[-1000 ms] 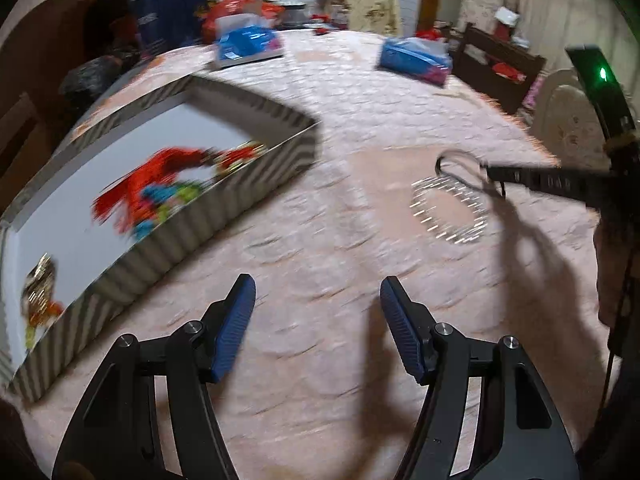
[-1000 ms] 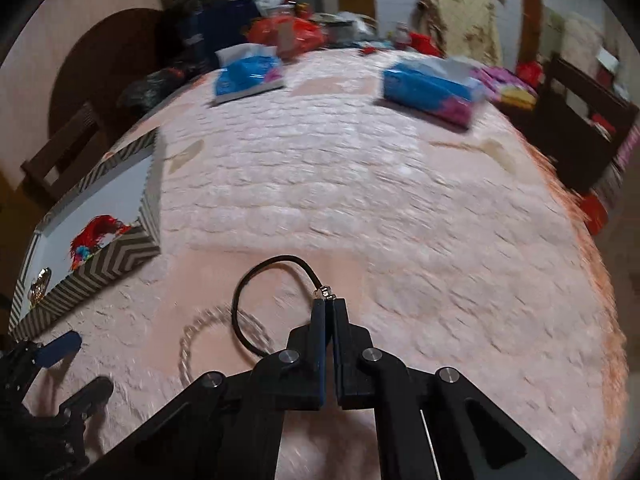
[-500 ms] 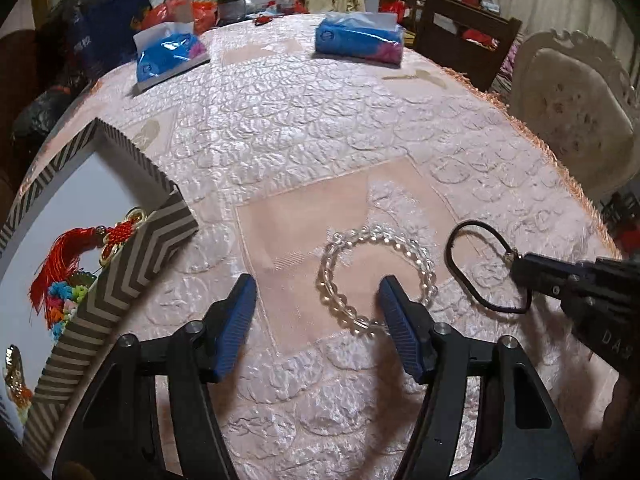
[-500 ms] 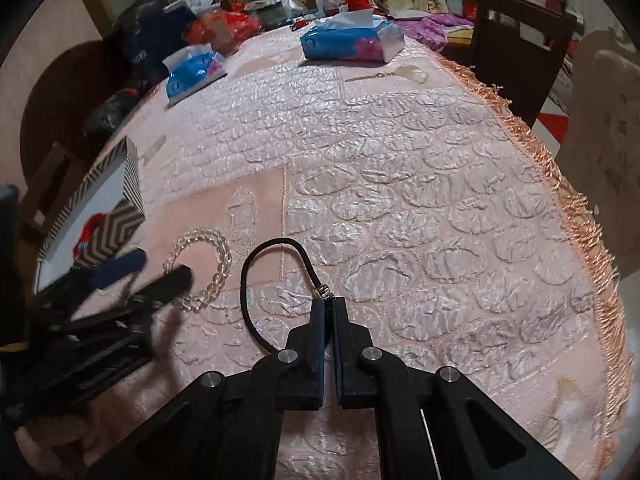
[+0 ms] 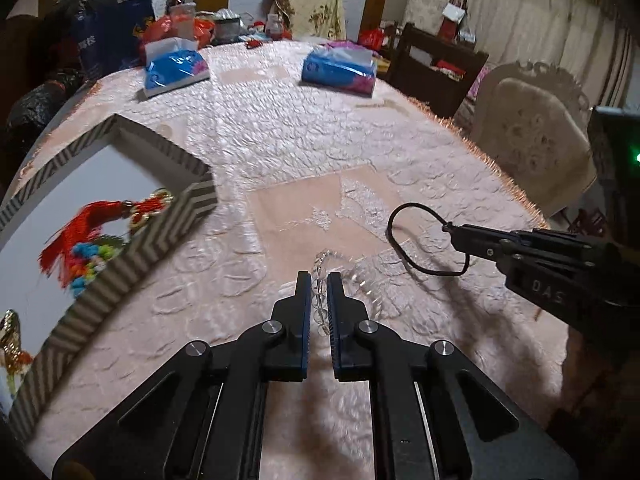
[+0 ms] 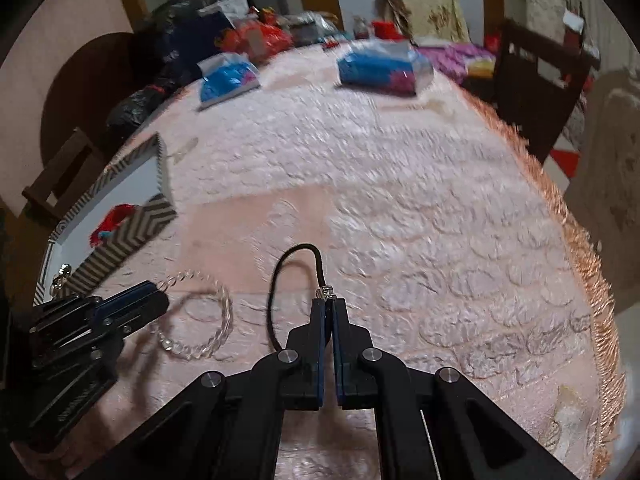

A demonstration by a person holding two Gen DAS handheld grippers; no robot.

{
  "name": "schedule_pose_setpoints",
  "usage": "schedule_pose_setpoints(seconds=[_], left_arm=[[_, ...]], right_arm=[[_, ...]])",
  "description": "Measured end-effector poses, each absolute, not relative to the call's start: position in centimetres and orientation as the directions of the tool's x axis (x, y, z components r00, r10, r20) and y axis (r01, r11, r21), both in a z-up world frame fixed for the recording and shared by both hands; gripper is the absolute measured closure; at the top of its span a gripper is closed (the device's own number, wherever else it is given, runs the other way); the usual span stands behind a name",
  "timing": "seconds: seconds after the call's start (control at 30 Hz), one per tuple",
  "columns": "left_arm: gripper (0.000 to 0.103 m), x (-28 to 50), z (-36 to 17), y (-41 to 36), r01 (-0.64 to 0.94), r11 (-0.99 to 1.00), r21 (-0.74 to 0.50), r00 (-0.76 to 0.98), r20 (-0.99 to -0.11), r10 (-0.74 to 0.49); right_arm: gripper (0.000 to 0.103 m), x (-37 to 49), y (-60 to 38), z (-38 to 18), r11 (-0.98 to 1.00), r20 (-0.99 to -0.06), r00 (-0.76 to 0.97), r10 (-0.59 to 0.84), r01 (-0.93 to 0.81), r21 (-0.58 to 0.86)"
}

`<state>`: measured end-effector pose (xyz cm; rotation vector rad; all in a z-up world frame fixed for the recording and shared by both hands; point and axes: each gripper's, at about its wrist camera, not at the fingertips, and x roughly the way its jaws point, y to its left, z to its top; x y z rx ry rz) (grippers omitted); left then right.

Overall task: Organize jewelry
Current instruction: 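Close the left gripper on the clear bead bracelet while the right holds the black hair tie, then lift the clear bracelet with the left gripper while the right lifts the black hair tie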

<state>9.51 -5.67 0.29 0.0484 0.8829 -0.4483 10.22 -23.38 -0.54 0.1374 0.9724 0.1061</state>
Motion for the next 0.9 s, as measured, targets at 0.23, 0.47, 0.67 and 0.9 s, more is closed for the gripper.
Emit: schedule_pose_setpoints(seconds=[0.23,0.47,0.67,0.9], left_arm=[[0.097,7.7,1.1,-3.8,0.378,0.909,-0.175,0.567,-0.733,-0.377],[0.097,6.5,2.3,-2.4,0.353,0.916,-0.192,0.596,-0.708,-0.378],[0.097,6.4,3.5,-1.6,0.334,0.921,-0.2,0.619,-0.691,-0.374],[0.097,6.2,3.4,-0.9,0.318,0.927,-0.199,0.623,-0.693,-0.362]], right_arm=[[0.1,8.5,-22.8,0.9,0.98,-0.766,0.619,0.172,-0.031,0.195],[0.1,7.1,-23.0,2.2,0.968,-0.714,0.67,0.206,-0.035,0.247],[0.1,6.5,-22.5,2.8,0.971,-0.693,0.691,0.204,-0.051,0.234],[0.1,6.5,-22.3,2.3,0.98,-0.715,0.677,0.174,-0.044,0.196]])
